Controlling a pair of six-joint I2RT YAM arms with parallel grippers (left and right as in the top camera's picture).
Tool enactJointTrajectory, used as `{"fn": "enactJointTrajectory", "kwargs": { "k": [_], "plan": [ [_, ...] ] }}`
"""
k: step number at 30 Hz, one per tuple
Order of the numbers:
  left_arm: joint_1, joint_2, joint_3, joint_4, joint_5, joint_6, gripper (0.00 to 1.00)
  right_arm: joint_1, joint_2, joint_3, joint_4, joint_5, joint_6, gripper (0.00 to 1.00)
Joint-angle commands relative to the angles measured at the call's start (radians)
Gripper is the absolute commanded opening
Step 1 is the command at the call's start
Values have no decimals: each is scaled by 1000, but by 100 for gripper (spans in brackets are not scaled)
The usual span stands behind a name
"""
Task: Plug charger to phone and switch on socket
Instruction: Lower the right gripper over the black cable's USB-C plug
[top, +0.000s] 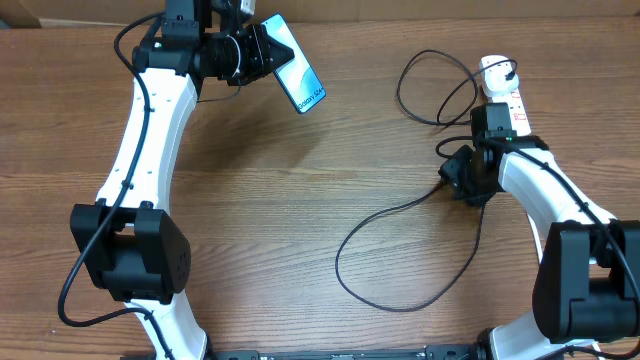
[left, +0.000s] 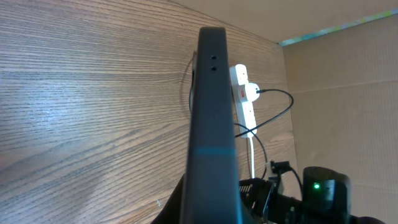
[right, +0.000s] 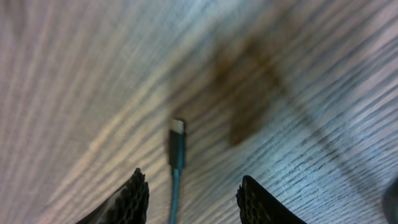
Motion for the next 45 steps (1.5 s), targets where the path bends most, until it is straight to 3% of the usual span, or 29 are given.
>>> {"fn": "enactJointTrajectory", "kwargs": {
  "k": [1, 10, 45],
  "plan": [
    [-5, -5, 27, 5, 34, -5, 4, -15, -23, -31, 21, -53, -5, 45],
    [-5, -5, 27, -6, 21, -5, 4, -43, -23, -93, 114, -160, -5, 42],
    [-5, -5, 27, -10, 21, -6, 4, -42, -23, -154, 220, -182, 45, 30]
  ]
}}
